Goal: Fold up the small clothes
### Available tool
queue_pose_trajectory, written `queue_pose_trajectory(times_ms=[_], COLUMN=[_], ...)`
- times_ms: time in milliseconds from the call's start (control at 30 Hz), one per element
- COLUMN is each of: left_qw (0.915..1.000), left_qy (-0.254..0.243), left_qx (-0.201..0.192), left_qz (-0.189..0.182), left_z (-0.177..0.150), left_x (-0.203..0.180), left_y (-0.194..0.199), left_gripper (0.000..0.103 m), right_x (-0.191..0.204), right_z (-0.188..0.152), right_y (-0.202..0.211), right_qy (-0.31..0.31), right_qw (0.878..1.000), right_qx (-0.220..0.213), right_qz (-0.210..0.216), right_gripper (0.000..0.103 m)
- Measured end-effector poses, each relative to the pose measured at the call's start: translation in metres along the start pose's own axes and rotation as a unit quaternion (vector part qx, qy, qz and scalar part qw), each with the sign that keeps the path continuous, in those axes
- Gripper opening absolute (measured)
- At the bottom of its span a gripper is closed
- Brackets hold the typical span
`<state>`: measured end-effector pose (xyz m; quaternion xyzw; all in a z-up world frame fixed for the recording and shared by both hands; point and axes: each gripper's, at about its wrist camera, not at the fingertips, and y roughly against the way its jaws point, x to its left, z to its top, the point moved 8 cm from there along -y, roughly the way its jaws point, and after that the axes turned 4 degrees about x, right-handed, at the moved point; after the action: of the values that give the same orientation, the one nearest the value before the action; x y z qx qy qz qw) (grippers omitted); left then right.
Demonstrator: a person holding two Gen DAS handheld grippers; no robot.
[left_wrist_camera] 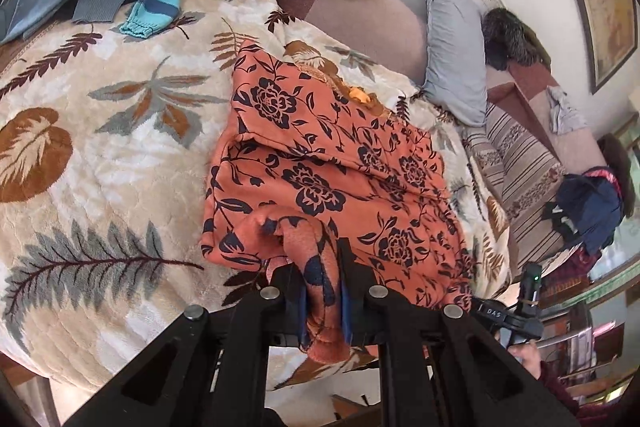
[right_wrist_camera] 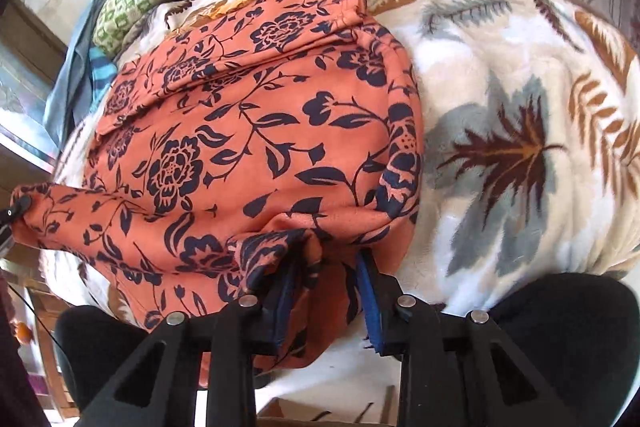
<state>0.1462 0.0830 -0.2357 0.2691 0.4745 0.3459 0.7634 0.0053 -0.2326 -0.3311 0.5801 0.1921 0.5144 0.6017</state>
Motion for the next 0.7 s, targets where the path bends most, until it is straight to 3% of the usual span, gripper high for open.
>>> queue_pose_trajectory(times_ms=[67, 133, 200, 367, 433, 467, 500, 567, 667, 700], left_qw=[0.9993, 0.9979, 0.9976, 0.9994, 0.9985, 0.9976, 0.9967, 0.9947, 0.9920, 0.9915], left_qy=[0.023, 0.040, 0.041, 0.034, 0.039, 0.047, 0.057, 0.080, 0.105, 0.108], left_qx=[-0.017, -0.033, -0.041, -0.008, 0.012, 0.020, 0.027, 0.037, 0.039, 0.040], left_qz=[-0.024, -0.039, -0.039, -0.007, 0.035, 0.046, 0.052, 0.052, 0.058, 0.060], left_z=[0.004, 0.010, 0.014, 0.005, -0.002, -0.006, -0.009, -0.015, -0.018, -0.019], left_x=[0.001, 0.005, 0.006, 0.014, 0.027, 0.034, 0.040, 0.050, 0.062, 0.064], left_y=[0.010, 0.018, 0.021, 0.005, -0.007, -0.012, -0.016, -0.021, -0.022, -0.022], left_gripper=[0.012, 0.012, 0.012, 0.015, 0.023, 0.029, 0.034, 0.041, 0.063, 0.065], right_x=[-0.001, -0.001, -0.004, 0.003, 0.005, 0.007, 0.010, 0.018, 0.031, 0.034], right_z=[0.004, 0.010, 0.015, 0.007, 0.002, -0.001, -0.005, -0.009, -0.015, -0.017], right_y=[0.006, 0.008, 0.005, 0.004, -0.001, -0.002, -0.001, -0.005, -0.010, -0.009], right_qy=[-0.038, -0.084, -0.114, -0.059, -0.038, -0.030, -0.021, 0.011, 0.079, 0.099], right_qw=[0.996, 0.982, 0.970, 0.985, 0.993, 0.994, 0.995, 0.998, 0.996, 0.995], right_qx=[-0.016, -0.020, -0.010, 0.020, 0.036, 0.037, 0.036, 0.035, 0.031, 0.026], right_qz=[0.077, 0.168, 0.214, 0.159, 0.110, 0.097, 0.090, 0.059, 0.000, -0.006], right_gripper=[0.032, 0.032, 0.032, 0.033, 0.046, 0.060, 0.062, 0.062, 0.062, 0.057])
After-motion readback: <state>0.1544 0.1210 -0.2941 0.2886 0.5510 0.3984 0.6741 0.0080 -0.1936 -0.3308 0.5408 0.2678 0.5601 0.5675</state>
